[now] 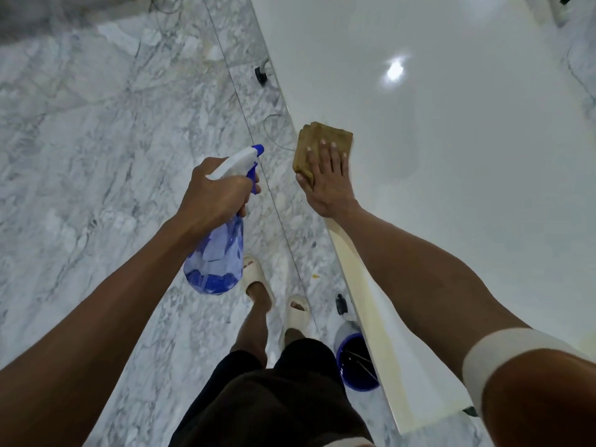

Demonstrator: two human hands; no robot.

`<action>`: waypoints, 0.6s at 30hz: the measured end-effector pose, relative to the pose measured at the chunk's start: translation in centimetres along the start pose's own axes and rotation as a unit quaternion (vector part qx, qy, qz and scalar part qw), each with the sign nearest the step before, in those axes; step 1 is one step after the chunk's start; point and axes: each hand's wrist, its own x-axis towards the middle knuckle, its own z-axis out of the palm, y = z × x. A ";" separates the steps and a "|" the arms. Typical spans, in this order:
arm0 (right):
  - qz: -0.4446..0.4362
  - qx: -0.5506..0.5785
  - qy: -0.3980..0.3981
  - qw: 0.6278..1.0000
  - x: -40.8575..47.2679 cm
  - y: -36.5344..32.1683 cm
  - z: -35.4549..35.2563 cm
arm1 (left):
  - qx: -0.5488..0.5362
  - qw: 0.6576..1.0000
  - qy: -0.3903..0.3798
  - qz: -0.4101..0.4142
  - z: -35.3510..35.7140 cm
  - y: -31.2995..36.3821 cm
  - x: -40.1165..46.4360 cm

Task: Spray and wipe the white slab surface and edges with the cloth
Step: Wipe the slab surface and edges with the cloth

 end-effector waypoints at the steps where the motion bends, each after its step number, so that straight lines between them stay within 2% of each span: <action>1: -0.003 -0.001 -0.002 1.000 -1.4 0.2 0.0 | 0.001 1.000 0.000 -0.001 0.6 -0.2 -1.1; 6: -0.006 0.005 0.011 1.000 -8.0 1.0 0.3 | -0.020 1.000 -0.006 -0.004 3.7 -1.6 -6.6; 18: 0.020 0.006 0.000 1.000 -21.8 1.3 0.4 | 0.005 1.000 -0.007 0.000 8.7 -5.7 -17.1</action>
